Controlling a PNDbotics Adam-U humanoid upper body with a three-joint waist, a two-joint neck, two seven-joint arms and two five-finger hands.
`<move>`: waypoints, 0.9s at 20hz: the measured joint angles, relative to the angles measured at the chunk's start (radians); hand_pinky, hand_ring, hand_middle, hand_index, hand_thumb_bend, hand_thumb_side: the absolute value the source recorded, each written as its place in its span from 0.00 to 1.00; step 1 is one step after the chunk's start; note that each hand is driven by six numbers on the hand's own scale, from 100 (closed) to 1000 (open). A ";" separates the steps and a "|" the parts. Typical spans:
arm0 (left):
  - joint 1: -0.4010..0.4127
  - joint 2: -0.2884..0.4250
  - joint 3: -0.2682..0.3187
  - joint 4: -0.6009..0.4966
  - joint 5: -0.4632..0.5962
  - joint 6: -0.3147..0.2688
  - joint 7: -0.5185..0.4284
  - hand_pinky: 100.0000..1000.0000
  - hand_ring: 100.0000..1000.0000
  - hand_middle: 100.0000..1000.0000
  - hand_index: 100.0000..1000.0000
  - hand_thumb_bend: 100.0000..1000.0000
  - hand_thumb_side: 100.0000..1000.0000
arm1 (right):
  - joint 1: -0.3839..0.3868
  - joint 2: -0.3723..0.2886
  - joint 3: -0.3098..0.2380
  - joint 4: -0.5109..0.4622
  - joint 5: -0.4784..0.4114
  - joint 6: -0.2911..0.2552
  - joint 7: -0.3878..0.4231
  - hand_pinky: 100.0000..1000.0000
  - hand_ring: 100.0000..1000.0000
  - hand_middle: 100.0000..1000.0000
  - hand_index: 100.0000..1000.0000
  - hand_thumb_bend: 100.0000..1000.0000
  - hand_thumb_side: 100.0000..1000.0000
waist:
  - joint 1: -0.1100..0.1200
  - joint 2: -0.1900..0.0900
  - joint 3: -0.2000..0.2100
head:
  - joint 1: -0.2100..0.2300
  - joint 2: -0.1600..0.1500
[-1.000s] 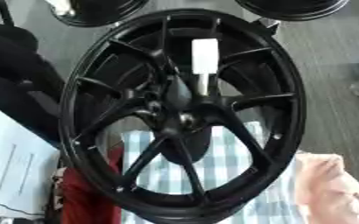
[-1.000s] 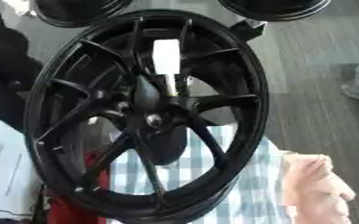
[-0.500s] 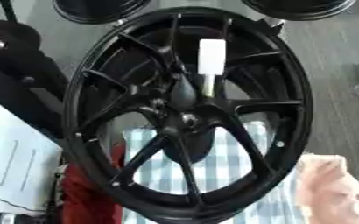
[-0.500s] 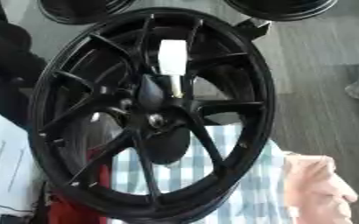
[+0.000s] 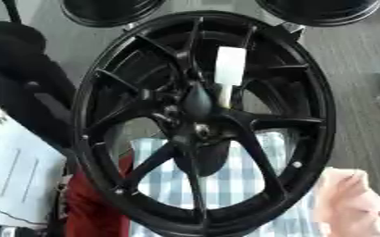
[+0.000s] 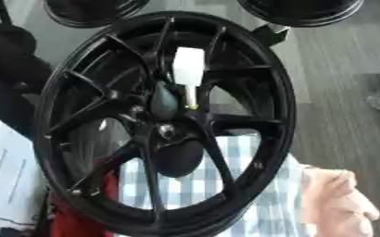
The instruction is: Pull the pin out of the wheel hub.
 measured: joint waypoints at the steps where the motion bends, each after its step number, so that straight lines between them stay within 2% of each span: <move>1: 0.000 0.000 0.000 0.000 0.001 -0.001 0.002 0.92 0.83 0.74 0.87 0.25 0.91 | 0.000 0.000 -0.001 0.000 0.000 0.000 0.000 0.69 0.67 0.66 0.90 0.00 0.66 | 0.000 0.000 0.000 | 0.001 0.000; 4: 0.002 -0.002 0.000 -0.009 0.023 -0.004 0.004 0.92 0.82 0.74 0.87 0.22 0.91 | 0.000 0.000 -0.002 0.000 0.000 0.000 0.000 0.69 0.67 0.66 0.90 0.00 0.66 | -0.001 0.000 -0.001 | 0.002 0.000; 6: 0.004 -0.006 -0.001 -0.017 0.041 -0.005 0.000 0.92 0.83 0.74 0.88 0.24 0.87 | 0.000 0.000 -0.002 0.000 0.000 0.000 0.000 0.69 0.67 0.66 0.90 0.00 0.66 | -0.001 0.000 -0.001 | 0.002 0.000; 8: 0.004 -0.010 -0.001 -0.022 0.045 -0.002 -0.004 0.91 0.82 0.73 0.87 0.22 0.85 | 0.000 0.000 -0.002 0.000 0.000 0.000 0.000 0.69 0.67 0.66 0.90 0.00 0.65 | -0.001 0.001 -0.001 | 0.003 0.000; 9: 0.004 -0.010 -0.001 -0.025 0.046 -0.001 -0.005 0.90 0.82 0.73 0.86 0.16 0.84 | 0.000 0.000 -0.002 0.000 0.000 0.000 0.000 0.69 0.67 0.66 0.90 0.00 0.65 | -0.001 0.001 -0.001 | 0.004 0.000; 10: 0.004 -0.011 -0.001 -0.026 0.049 0.000 -0.003 0.89 0.81 0.72 0.86 0.02 0.86 | 0.000 0.001 -0.002 0.000 0.000 0.000 0.000 0.69 0.67 0.66 0.90 0.00 0.66 | -0.001 0.002 -0.001 | 0.004 0.000; 11: 0.004 -0.012 -0.001 -0.030 0.055 0.004 0.004 0.88 0.79 0.71 0.85 0.00 0.85 | 0.000 0.001 -0.002 0.000 0.000 0.000 0.000 0.69 0.67 0.66 0.90 0.00 0.66 | -0.001 0.002 -0.001 | 0.004 -0.001; 12: 0.005 -0.018 -0.001 -0.035 0.066 0.012 0.020 0.84 0.76 0.68 0.84 0.00 0.77 | 0.000 0.001 -0.002 0.000 0.000 0.000 0.000 0.69 0.67 0.66 0.90 0.00 0.66 | -0.001 0.002 -0.001 | 0.004 -0.001; 14: 0.009 -0.034 0.003 -0.054 0.105 0.045 0.088 0.79 0.72 0.64 0.79 0.00 0.68 | 0.000 0.001 -0.002 0.000 0.000 0.000 0.000 0.69 0.67 0.66 0.90 0.00 0.65 | -0.003 0.002 -0.001 | 0.004 -0.002; 18: 0.027 -0.104 0.005 -0.156 0.209 0.147 0.315 0.77 0.71 0.67 0.80 0.00 0.62 | -0.005 0.008 -0.002 0.000 0.000 0.000 0.000 0.69 0.67 0.66 0.90 0.00 0.65 | -0.011 0.003 -0.005 | 0.011 -0.009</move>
